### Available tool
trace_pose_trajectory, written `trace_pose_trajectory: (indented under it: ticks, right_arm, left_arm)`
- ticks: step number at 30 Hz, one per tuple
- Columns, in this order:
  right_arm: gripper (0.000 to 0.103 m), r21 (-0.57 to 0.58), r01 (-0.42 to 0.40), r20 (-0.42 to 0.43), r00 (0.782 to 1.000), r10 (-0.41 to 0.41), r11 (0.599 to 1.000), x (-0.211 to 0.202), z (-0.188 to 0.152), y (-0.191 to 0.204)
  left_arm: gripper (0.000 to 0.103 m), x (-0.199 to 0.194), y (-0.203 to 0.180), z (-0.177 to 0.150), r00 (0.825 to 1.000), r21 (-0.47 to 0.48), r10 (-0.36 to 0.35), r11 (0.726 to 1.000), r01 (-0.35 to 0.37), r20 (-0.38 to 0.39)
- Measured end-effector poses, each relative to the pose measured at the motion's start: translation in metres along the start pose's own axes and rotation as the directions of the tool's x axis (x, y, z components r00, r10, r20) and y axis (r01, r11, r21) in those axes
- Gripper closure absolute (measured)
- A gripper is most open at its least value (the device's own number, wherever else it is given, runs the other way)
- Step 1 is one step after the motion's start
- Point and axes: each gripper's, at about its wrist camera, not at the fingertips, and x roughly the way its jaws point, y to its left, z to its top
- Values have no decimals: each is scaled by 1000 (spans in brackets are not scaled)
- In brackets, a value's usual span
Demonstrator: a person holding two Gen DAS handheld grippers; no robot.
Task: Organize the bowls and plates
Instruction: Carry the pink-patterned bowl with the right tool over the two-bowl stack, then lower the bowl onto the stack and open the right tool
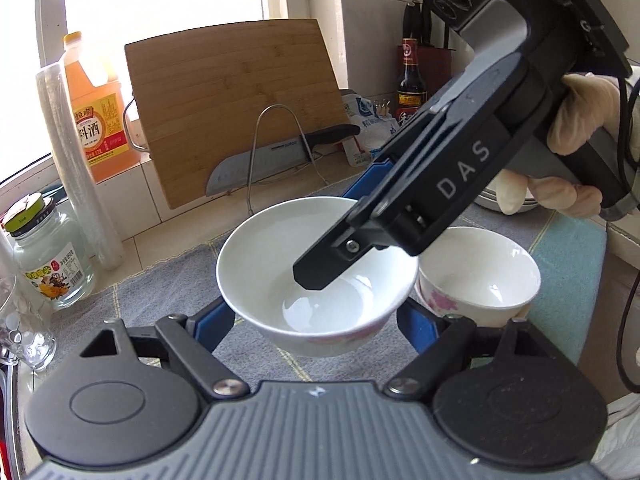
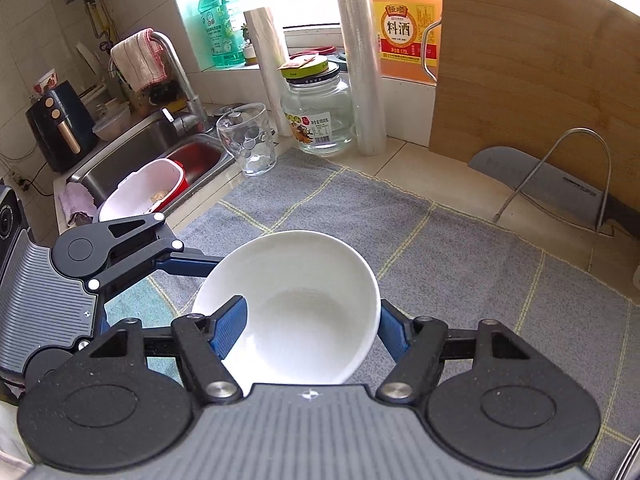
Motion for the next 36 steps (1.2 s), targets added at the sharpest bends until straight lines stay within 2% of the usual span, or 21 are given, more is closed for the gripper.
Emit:
trace_pose_trajectory:
  ticks: [9, 17, 36]
  right_arm:
    - [28, 76, 80, 37, 996, -83, 994, -48, -37, -19]
    - [28, 132, 133, 29, 990, -138, 982, -71, -65, -31]
    - [28, 182, 135, -5, 991, -136, 974, -67, -84, -42]
  left_arm:
    - [16, 7, -41, 18, 995, 61, -101, 993, 99, 24]
    - [16, 18, -70, 26, 984, 89, -180, 980, 178, 15]
    - [16, 26, -82, 18, 974, 55, -224, 973, 226, -36]
